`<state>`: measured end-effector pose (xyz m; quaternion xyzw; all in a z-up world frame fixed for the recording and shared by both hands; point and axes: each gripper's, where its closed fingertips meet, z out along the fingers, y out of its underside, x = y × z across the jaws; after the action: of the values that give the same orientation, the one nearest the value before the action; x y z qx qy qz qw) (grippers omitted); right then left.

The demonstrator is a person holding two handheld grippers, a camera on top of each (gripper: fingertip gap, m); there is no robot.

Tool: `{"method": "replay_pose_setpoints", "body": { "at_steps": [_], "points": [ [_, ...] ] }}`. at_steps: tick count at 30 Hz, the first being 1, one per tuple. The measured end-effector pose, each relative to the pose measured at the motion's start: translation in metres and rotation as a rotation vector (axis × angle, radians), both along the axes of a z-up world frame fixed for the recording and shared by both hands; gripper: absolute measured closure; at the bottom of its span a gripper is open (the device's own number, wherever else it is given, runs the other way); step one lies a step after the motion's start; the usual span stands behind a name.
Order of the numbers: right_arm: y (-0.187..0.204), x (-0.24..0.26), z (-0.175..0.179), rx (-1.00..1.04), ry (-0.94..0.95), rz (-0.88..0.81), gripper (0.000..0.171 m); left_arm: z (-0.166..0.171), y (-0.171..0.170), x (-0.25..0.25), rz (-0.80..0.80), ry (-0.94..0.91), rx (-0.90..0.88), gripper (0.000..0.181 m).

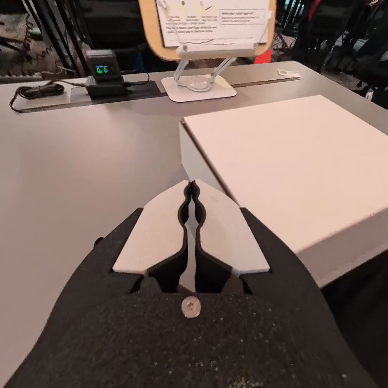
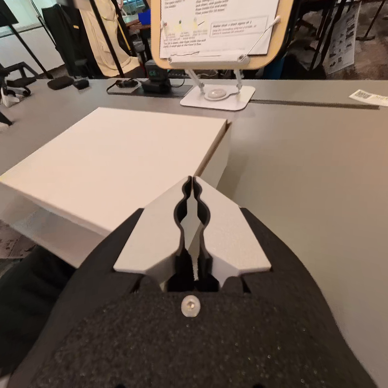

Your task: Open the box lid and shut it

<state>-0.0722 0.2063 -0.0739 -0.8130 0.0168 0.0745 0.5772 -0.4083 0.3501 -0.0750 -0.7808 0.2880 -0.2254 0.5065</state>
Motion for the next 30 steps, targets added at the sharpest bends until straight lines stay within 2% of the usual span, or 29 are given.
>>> {"method": "replay_pose_setpoints", "body": {
  "at_steps": [4, 10, 15, 21, 30],
  "points": [
    [0.053, 0.043, -0.007, -0.016, -0.005, -0.054, 0.171, -0.021, 0.058, 0.019, -0.026, 0.031, -0.086, 0.181],
    [0.127, 0.064, -0.052, -0.138, 0.092, -0.005, 0.171, -0.069, 0.122, 0.068, -0.092, 0.082, -0.164, 0.181],
    [0.149, 0.056, -0.06, -0.136, 0.118, 0.071, 0.171, -0.079, 0.128, 0.089, -0.152, -0.038, -0.218, 0.181],
    [0.155, 0.052, -0.066, -0.146, 0.174, 0.096, 0.171, -0.082, 0.128, 0.101, -0.2, -0.019, -0.227, 0.181],
    [0.157, 0.053, -0.066, -0.159, 0.155, 0.087, 0.171, -0.081, 0.129, 0.1, -0.171, 0.024, -0.2, 0.181]
  ]
}}
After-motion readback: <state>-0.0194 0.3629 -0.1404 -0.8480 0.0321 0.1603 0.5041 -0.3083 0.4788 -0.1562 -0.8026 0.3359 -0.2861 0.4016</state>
